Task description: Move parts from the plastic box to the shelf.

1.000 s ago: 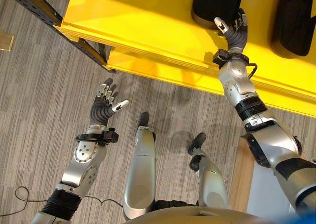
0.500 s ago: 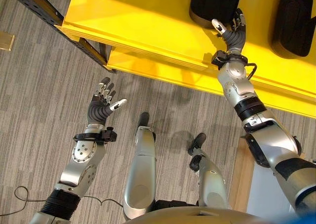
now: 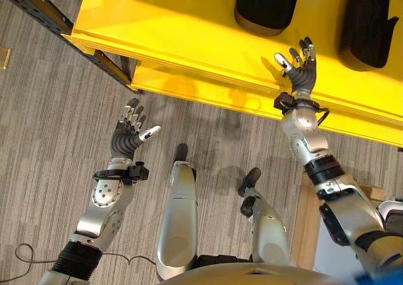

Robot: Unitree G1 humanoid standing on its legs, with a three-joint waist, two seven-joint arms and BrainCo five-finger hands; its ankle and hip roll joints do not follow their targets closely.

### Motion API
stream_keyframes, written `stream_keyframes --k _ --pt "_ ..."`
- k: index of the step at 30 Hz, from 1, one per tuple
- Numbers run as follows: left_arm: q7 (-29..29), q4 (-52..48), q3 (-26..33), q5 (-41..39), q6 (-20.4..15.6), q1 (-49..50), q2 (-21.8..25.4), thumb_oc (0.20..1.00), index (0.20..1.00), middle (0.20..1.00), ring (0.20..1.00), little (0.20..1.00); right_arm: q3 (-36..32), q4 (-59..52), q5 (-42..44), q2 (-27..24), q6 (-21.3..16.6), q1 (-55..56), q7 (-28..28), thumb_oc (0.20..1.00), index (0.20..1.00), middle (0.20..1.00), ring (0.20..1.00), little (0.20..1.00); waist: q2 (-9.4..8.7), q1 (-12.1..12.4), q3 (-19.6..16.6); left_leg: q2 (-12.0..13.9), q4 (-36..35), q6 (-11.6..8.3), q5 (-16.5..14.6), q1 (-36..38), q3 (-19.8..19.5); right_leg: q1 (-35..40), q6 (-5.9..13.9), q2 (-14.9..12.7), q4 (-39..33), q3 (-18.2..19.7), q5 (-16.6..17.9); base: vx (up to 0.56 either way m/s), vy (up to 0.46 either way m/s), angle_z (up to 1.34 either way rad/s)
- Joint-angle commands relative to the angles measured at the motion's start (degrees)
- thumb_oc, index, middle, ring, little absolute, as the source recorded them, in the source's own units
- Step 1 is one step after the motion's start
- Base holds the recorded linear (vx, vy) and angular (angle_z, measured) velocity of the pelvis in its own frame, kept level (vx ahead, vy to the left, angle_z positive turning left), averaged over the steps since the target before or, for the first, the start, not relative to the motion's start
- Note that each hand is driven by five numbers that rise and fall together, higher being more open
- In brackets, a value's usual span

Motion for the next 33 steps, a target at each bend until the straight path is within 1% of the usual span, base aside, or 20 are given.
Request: stream_keyframes --k 1,4,5,7,12,15,16,17,18,21,24,25,26,28,29,30,31,32,33 --pt "-1.2 -2.5 3.3 1.9 -2.1 2.1 -1.5 1.000 1.000 1.000 1.000 1.000 -0.8 -1.8 1.6 -1.7 0.0 3.6 2.4 1.000 1.000 1.000 1.000 1.000 1.09 0.9 1.7 0.7 -5.0 1.19 -0.4 2.3 2.8 6.4 2.81 -2.5 7.5 1.6 -6.0 -0.02 -0.022 -0.18" --pt "-1.7 -2.4 3.6 2.1 -2.0 2.2 -1.8 1.000 1.000 1.000 1.000 1.000 -0.2 -6.7 1.8 -1.7 -0.1 7.7 4.2 1.000 1.000 1.000 1.000 1.000 1.16 0.4 1.2 1.0 -5.4 0.97 -0.2 2.9 3.1 6.7 2.64 -2.5 7.5 1.7 -6.6 -0.02 -0.029 -0.08" --pt "-2.0 -2.2 3.8 2.2 -1.8 2.4 -2.1 1.000 1.000 1.000 1.000 1.000 0.2 -10.0 2.3 -1.6 -0.5 10.4 5.9 1.000 1.000 1.000 1.000 1.000 1.19 0.1 0.8 1.2 -5.7 0.80 0.1 3.5 3.3 6.9 2.59 -2.6 7.3 1.7 -6.8 -0.01 -0.020 -0.03" --pt "-2.2 -2.2 3.9 2.1 -1.7 2.5 -2.3 1.000 1.000 1.000 1.000 1.000 0.6 -11.6 1.9 -1.7 -0.4 11.8 6.6 1.000 1.000 1.000 1.000 1.000 1.19 0.0 0.6 1.3 -5.9 0.71 0.2 3.7 3.3 7.1 2.61 -2.6 7.3 1.8 -6.9 -0.01 -0.016 -0.01" --pt "-3.6 -1.2 3.7 2.6 -1.3 2.5 -3.3 1.000 1.000 1.000 1.000 1.000 1.3 -18.1 3.5 -2.7 -0.2 19.4 11.4 1.000 1.000 1.000 1.000 1.000 1.11 -0.9 -1.6 2.3 -7.9 -0.01 1.4 6.8 3.7 8.9 2.66 -2.4 6.1 2.0 -7.5 0.00 -0.034 -0.05" --pt "-4.3 -1.0 3.4 2.6 -1.1 2.4 -3.7 1.000 1.000 1.000 1.000 1.000 1.1 -19.8 3.5 -3.2 0.2 21.8 12.8 1.000 1.000 1.000 1.000 1.000 1.22 -1.2 -2.4 2.7 -9.3 -0.28 2.0 8.5 3.7 10.2 2.72 -2.1 5.2 2.1 -7.5 0.00 -0.042 -0.04" --pt "-5.2 -0.7 3.2 2.4 -0.9 2.4 -4.2 1.000 1.000 1.000 1.000 1.000 0.3 -22.1 4.5 -3.8 0.1 24.6 14.4 1.000 1.000 1.000 1.000 1.000 1.21 -2.0 -3.6 2.9 -11.5 -0.34 4.6 9.9 3.9 11.3 2.38 -2.0 3.6 1.7 -6.5 -0.04 -0.022 -0.04" --pt "-5.2 -0.7 3.2 2.4 -0.9 2.4 -4.2 1.000 1.000 1.000 1.000 1.000 0.3 -22.1 4.5 -3.8 0.1 24.6 14.4 1.000 1.000 1.000 1.000 1.000 1.21 -2.0 -3.6 2.9 -11.5 -0.34 4.6 9.9 3.9 11.4 2.38 -2.0 3.6 1.7 -6.5 -0.01 -0.065 -0.01" --pt "-6.2 -0.3 3.4 2.6 -0.5 2.9 -4.5 1.000 1.000 1.000 1.000 1.000 -0.5 -24.1 4.6 -4.4 0.4 27.0 15.8 1.000 1.000 1.000 1.000 1.000 1.44 -2.5 -5.0 3.8 -13.5 -0.72 5.5 12.3 4.1 12.8 2.50 -1.5 2.4 2.0 -6.4 0.04 -0.068 -0.04" --pt "-7.4 0.1 4.0 2.4 -0.4 4.2 -5.2 1.000 1.000 1.000 1.000 1.000 -1.7 -26.6 3.8 -5.5 0.6 30.4 17.4 1.000 1.000 1.000 1.000 1.000 1.57 -3.5 -7.4 5.6 -17.1 -1.21 6.9 16.1 5.0 14.5 2.61 -0.3 0.5 3.1 -6.4 0.06 -0.073 -0.11" --pt "-9.1 0.3 4.6 2.5 -0.1 5.9 -5.6 1.000 1.000 1.000 1.000 1.000 -2.3 -28.7 5.0 -6.4 1.0 33.6 20.0 1.000 1.000 1.000 1.000 1.000 1.97 -4.5 -9.9 7.5 -21.7 -1.73 9.0 20.1 6.2 15.9 2.54 1.0 -1.2 4.5 -6.4 0.03 -0.056 -0.26" --pt "-9.1 0.3 4.6 2.5 -0.1 5.9 -5.6 1.000 1.000 1.000 1.000 1.000 -2.3 -28.8 5.0 -6.4 1.0 33.6 20.0 1.000 1.000 1.000 1.000 1.000 1.96 -4.5 -9.9 7.5 -21.8 -1.73 9.0 20.1 6.2 15.9 2.54 1.0 -1.2 4.5 -6.4 0.01 -0.049 -0.39" --pt "-9.5 0.6 4.8 2.6 -0.1 6.4 -5.9 1.000 1.000 1.000 1.000 1.000 -2.7 -29.6 4.4 -6.7 1.3 34.7 20.4 1.000 1.000 1.000 1.000 1.000 2.18 -4.9 -10.8 8.4 -23.5 -2.04 9.8 21.7 6.8 16.5 2.55 1.5 -1.8 5.2 -6.6 0.02 -0.048 -0.35" --pt "-10.7 1.4 5.5 3.0 0.0 7.2 -6.6 1.000 1.000 1.000 1.000 1.000 -2.8 -29.5 4.9 -6.9 2.0 36.7 22.3 1.000 1.000 1.000 1.000 1.000 3.02 -5.9 -13.1 10.2 -26.7 -2.72 11.6 24.6 8.0 17.4 2.23 2.7 -2.6 6.6 -7.4 0.04 -0.100 -0.33" --pt "-11.1 1.4 5.6 3.1 0.2 7.5 -7.0 1.000 1.000 1.000 1.000 1.000 -3.0 -29.8 4.5 -7.3 2.3 37.5 22.5 1.000 1.000 1.000 1.000 1.000 3.54 -6.2 -13.7 10.9 -27.8 -3.10 12.2 25.9 8.7 17.9 1.95 3.3 -2.6 7.0 -7.8 0.03 -0.076 -0.41" --pt "-11.1 1.4 5.6 3.1 0.2 7.5 -7.0 1.000 1.000 1.000 1.000 1.000 -3.0 -29.8 4.5 -7.3 2.3 37.5 22.5 1.000 1.000 1.000 1.000 1.000 3.54 -6.2 -13.7 10.9 -27.9 -3.10 12.2 26.0 8.7 17.9 1.95 3.3 -2.6 7.0 -7.8 0.05 -0.061 -0.43" --pt "-12.1 1.6 5.8 3.2 0.2 8.3 -7.8 1.000 1.000 1.000 1.000 1.000 -3.9 -30.1 4.0 -7.8 2.4 39.0 23.3 1.000 1.000 1.000 1.000 1.000 4.41 -7.0 -14.8 11.9 -29.5 -3.42 12.7 28.1 9.3 18.5 1.52 4.1 -2.2 7.9 -9.0 0.04 -0.085 -0.31" --pt "-12.3 1.8 5.5 3.4 0.3 8.4 -8.4 1.000 1.000 1.000 1.000 1.000 -4.3 -29.9 4.5 -7.9 2.4 39.3 23.4 1.000 1.000 1.000 1.000 1.000 4.86 -7.2 -15.3 12.5 -30.2 -3.67 13.5 28.8 9.8 18.4 1.22 4.6 -1.8 8.2 -9.4 0.04 -0.112 -0.16" --pt "-12.5 2.0 5.7 3.3 0.5 8.6 -8.8 1.000 1.000 1.000 1.000 1.000 -4.7 -29.9 4.2 -8.2 2.5 39.9 23.4 1.000 1.000 1.000 1.000 1.000 5.28 -7.5 -15.7 13.0 -30.4 -3.72 13.6 29.5 10.1 18.3 0.93 5.0 -1.1 8.6 -10.0 0.02 -0.087 -0.10"
